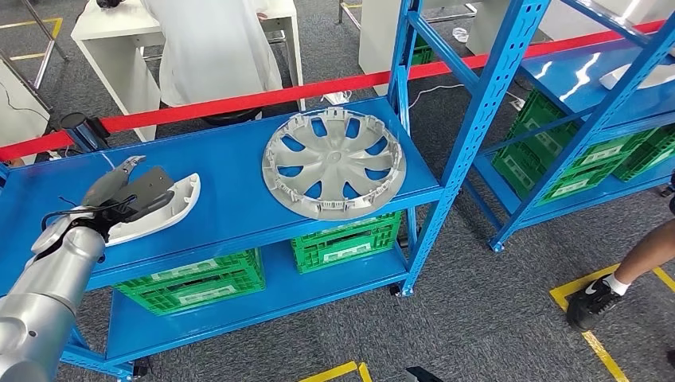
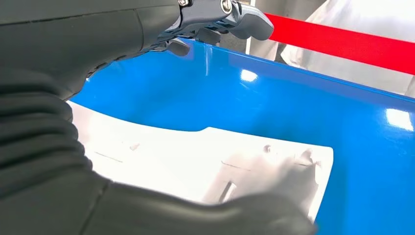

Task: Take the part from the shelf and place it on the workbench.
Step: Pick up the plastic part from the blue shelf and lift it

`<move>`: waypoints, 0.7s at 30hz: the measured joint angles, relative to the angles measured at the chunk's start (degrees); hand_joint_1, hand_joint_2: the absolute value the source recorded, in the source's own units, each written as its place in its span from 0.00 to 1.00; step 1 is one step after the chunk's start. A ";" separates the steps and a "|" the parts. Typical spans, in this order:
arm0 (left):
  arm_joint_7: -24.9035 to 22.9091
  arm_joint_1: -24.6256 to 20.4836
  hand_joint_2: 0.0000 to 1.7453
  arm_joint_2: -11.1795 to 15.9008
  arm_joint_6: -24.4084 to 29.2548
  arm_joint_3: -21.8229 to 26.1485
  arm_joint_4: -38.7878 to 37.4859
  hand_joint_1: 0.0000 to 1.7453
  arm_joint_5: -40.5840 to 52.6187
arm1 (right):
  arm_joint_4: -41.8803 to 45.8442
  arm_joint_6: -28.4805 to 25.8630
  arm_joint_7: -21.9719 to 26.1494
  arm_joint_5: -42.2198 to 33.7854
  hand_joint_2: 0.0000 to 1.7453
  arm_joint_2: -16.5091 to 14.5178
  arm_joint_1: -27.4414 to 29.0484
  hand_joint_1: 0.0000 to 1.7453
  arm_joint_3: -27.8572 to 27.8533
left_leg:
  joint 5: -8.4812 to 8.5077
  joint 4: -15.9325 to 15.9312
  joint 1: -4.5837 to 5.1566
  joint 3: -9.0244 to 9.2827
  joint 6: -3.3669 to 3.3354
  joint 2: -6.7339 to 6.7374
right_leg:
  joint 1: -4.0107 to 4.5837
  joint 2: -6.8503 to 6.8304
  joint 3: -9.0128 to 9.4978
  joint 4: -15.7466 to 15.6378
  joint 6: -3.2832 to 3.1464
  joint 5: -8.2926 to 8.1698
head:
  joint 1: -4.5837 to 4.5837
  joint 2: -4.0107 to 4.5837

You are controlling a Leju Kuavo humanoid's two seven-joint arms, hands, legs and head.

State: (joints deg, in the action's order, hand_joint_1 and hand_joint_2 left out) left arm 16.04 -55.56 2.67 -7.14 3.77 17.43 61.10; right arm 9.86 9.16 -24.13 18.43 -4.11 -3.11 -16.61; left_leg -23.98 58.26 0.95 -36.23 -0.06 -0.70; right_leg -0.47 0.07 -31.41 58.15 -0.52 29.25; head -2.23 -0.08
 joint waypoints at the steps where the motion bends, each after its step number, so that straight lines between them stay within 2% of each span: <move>1: -0.08 0.05 1.00 -0.05 0.21 -0.05 0.01 0.00 0.04 | -0.01 0.00 0.00 -0.10 0.00 0.00 0.00 0.00 -0.07 | 0.01 0.00 0.00 0.00 -0.01 0.00 | 0.00 0.00 0.00 0.00 0.01 0.00 | 0.00 0.01; 13: -0.84 0.11 1.00 -0.58 0.75 -2.39 -0.05 0.00 2.47 | 0.01 0.04 0.00 -0.40 0.00 0.09 0.07 0.00 -0.46 | 0.01 -0.02 -0.06 0.03 -0.01 0.05 | 0.03 0.02 -0.01 0.00 0.01 0.00 | 0.01 0.01; 15: 0.06 0.11 1.00 -0.50 -1.03 -3.41 -0.21 0.00 2.88 | 0.01 0.05 0.00 -0.34 0.00 0.15 0.06 0.00 -0.48 | 0.01 -0.04 -0.06 0.03 -0.01 0.04 | 0.05 0.02 -0.01 0.00 0.01 0.01 | 0.01 0.00; 21: 5.92 0.10 1.00 0.74 -12.25 -5.86 -0.83 0.00 2.44 | 0.00 0.11 0.00 0.04 0.00 0.34 0.11 0.00 -0.52 | 0.01 -0.05 -0.06 0.03 -0.01 0.07 | 0.07 0.02 -0.01 0.01 0.01 0.01 | 0.01 0.00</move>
State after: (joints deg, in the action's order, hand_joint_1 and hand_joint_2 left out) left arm 21.96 -55.46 3.40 -19.39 -2.09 16.61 63.54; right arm 9.86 9.27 -24.13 18.47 -3.77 -3.00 -17.14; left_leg -23.97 58.22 0.88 -36.20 -0.07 -0.63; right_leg -0.40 0.09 -31.43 58.15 -0.52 29.26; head -2.22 -0.07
